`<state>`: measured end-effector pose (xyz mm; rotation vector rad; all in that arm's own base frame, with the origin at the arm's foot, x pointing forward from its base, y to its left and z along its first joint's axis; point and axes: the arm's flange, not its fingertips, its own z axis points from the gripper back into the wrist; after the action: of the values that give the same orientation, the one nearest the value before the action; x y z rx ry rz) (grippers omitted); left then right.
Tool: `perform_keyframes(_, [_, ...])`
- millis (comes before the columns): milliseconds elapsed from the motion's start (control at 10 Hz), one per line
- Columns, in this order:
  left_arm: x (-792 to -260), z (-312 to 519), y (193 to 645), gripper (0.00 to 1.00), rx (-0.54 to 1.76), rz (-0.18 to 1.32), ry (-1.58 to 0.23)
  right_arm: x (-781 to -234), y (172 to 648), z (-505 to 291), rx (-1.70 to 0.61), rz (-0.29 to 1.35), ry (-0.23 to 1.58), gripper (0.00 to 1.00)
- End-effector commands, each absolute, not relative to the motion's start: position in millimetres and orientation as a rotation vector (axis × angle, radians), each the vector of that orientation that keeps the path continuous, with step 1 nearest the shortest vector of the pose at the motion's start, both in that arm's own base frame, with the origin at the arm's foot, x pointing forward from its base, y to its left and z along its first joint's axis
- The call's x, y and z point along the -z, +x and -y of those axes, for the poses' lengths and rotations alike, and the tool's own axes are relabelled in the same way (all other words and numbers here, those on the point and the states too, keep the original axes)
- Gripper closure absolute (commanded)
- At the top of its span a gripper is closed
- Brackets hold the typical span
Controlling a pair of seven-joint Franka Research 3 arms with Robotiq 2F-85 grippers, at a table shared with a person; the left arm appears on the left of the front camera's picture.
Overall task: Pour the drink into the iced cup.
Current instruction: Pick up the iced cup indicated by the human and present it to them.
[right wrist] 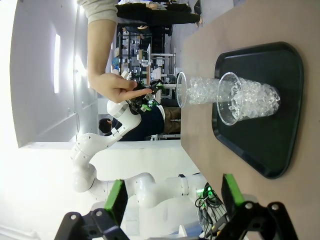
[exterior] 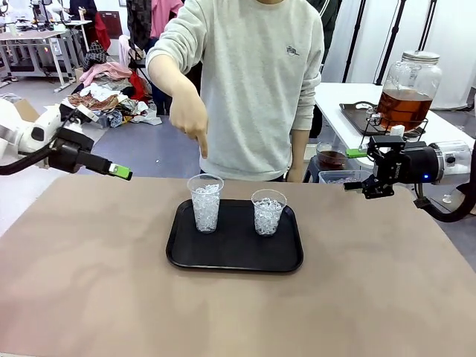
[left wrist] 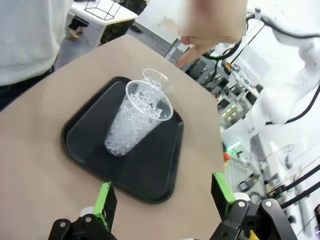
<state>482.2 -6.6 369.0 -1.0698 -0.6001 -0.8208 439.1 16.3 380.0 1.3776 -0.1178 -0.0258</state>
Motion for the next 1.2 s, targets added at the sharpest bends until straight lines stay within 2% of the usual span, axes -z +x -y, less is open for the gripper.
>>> perform_keyframes(0, [-353,16,476,0.0,0.951,0.745,-0.986,-382,439,-16,0.025,0.122,1.379,0.0])
perform_keyframes(400, [-332,43,470,0.0,1.04,0.935,-0.877,-382,439,-16,0.025,0.122,1.379,0.0])
perform_keyframes(800, [-303,71,450,0.0,1.121,1.018,-0.741,-382,439,-16,0.025,0.122,1.379,0.0])
perform_keyframes(1100, [-289,79,440,0.0,1.174,1.087,-0.749,-382,439,-16,0.025,0.122,1.379,0.0])
